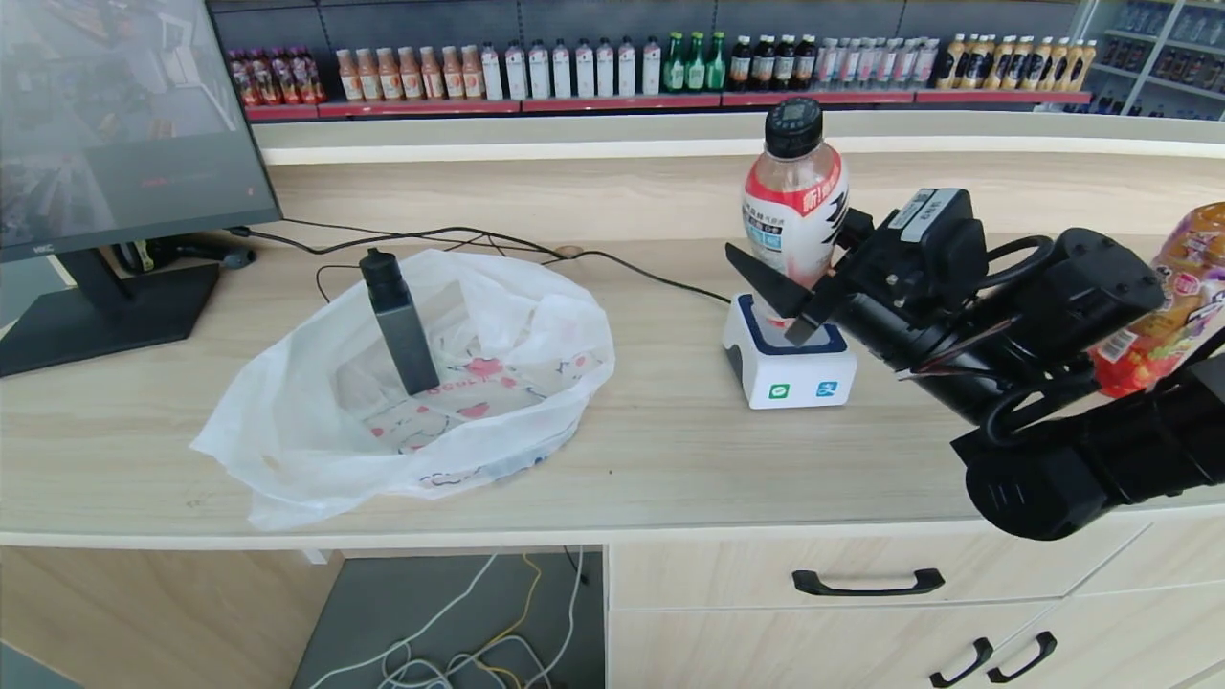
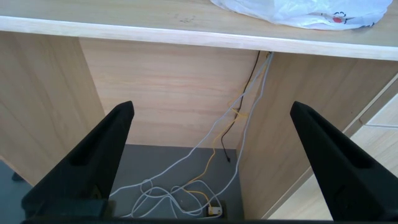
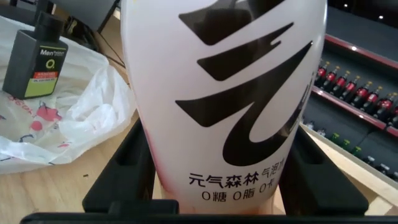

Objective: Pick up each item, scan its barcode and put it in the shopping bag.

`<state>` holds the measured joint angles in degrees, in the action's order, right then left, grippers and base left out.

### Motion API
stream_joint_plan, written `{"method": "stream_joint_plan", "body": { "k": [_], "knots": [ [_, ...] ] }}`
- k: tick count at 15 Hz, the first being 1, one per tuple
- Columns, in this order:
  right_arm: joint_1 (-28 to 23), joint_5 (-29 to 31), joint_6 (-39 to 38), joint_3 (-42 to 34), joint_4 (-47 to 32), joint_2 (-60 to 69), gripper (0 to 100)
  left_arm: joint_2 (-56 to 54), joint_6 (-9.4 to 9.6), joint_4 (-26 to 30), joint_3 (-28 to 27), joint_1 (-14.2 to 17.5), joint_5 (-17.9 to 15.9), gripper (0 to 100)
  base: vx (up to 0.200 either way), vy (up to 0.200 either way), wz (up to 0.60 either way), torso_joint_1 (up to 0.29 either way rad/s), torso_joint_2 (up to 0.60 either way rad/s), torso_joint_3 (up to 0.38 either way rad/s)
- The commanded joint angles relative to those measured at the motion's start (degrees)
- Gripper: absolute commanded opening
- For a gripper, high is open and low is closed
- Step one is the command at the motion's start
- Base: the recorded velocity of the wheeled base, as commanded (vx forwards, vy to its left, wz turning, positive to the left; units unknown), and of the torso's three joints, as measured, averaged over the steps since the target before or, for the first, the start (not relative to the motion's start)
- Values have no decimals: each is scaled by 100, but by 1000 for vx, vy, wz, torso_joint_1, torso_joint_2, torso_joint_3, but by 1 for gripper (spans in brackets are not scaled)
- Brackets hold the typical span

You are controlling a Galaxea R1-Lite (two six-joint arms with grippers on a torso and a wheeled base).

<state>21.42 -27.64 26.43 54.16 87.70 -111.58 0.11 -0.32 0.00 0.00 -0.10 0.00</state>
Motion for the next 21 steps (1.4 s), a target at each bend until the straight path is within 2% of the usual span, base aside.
{"method": "stream_joint_plan", "body": {
  "k": [1,13,21],
  "knots": [
    [-287,-277,178,103,2,-83,0,-2,5,0,0,1,0,100,0,0,0,0,0,0],
    [-683,-1358,1233,341,10,-356,0,-2,-3,0,0,1,0,100,0,0,0,0,0,0],
    [-709,-1622,1400,595,107,-558,0,-2,5,0,0,1,0,100,0,0,0,0,0,0]
  ]
}}
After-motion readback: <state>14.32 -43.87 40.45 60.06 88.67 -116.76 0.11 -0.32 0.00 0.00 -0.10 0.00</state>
